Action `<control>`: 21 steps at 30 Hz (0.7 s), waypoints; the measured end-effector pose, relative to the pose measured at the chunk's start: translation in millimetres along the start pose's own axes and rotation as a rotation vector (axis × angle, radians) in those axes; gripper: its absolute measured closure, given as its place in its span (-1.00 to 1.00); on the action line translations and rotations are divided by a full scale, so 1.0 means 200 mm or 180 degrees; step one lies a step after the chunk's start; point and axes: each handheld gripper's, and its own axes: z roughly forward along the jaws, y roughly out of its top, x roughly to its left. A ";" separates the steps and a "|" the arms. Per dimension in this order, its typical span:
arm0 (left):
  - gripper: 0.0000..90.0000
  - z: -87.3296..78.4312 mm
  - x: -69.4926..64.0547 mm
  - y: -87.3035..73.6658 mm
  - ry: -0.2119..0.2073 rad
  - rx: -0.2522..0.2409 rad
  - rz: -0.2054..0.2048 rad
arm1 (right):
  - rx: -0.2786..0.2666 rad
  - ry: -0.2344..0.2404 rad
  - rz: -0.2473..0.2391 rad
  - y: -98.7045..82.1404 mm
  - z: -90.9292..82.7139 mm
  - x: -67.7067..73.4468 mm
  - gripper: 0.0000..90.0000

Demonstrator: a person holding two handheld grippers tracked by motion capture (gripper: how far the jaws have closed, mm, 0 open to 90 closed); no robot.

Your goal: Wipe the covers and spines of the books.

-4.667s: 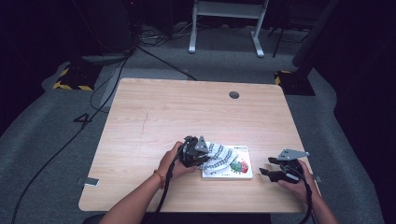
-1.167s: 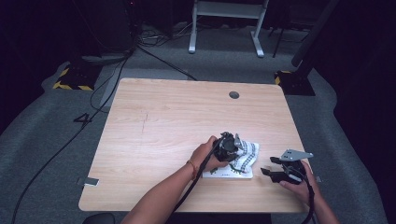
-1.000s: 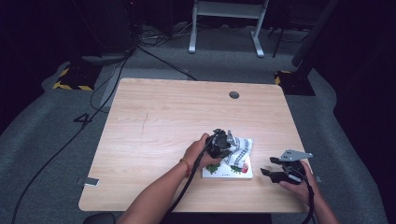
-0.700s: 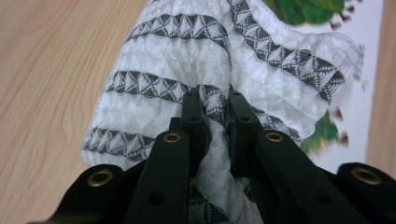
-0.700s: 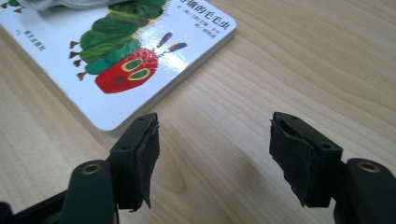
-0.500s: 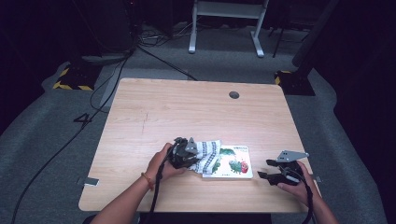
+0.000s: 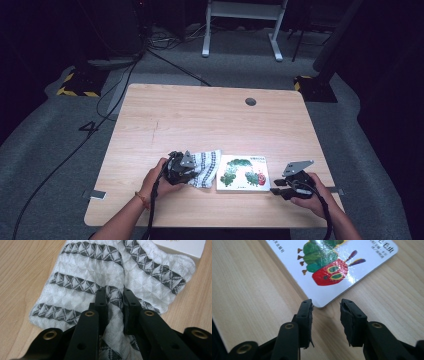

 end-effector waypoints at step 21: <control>0.68 0.02 0.00 0.00 -0.0013 -0.0114 -0.0023 | 0.0577 0.0106 -0.0155 0.07 0.07 0.05 0.40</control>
